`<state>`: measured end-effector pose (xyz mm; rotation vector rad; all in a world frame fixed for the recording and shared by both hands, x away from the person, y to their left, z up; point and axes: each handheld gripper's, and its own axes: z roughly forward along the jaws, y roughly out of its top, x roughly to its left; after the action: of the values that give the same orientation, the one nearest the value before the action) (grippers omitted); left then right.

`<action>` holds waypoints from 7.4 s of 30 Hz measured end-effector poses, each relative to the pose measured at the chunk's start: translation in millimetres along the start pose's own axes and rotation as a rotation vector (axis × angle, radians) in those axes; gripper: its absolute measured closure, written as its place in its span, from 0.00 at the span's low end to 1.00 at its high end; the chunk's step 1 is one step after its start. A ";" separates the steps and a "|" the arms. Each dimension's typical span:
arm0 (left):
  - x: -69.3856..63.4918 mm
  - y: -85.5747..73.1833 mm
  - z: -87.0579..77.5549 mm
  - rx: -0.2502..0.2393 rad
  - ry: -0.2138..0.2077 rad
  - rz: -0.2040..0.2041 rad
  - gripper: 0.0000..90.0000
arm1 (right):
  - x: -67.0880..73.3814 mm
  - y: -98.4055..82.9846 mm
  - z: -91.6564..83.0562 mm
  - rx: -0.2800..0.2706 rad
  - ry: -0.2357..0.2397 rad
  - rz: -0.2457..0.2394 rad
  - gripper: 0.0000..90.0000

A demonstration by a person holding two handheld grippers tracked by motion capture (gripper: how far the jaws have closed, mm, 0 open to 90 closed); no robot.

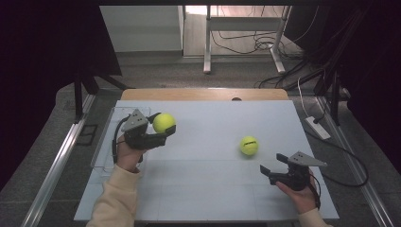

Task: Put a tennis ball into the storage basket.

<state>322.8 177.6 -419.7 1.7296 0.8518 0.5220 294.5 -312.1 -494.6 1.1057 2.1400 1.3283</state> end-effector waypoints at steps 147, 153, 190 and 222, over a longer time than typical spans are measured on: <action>152.0 -6.3 0.9 0.301 0.434 -0.187 0.29 | -3.8 -0.2 1.6 0.003 -0.003 0.009 0.16; 154.6 -8.6 1.6 0.318 0.439 -0.197 0.29 | -3.8 -0.2 1.3 0.001 -0.002 0.010 0.16; 168.4 -25.4 9.7 0.466 0.437 -0.213 0.29 | -4.5 -0.4 2.1 0.002 0.000 0.009 0.16; 175.5 -48.6 23.6 0.619 0.415 -0.207 0.29 | -5.2 -0.7 2.1 0.004 -0.002 0.013 0.16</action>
<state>439.2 303.6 -485.2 2.0807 1.5990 0.5168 298.7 -315.2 -496.6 1.1236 2.1385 1.3294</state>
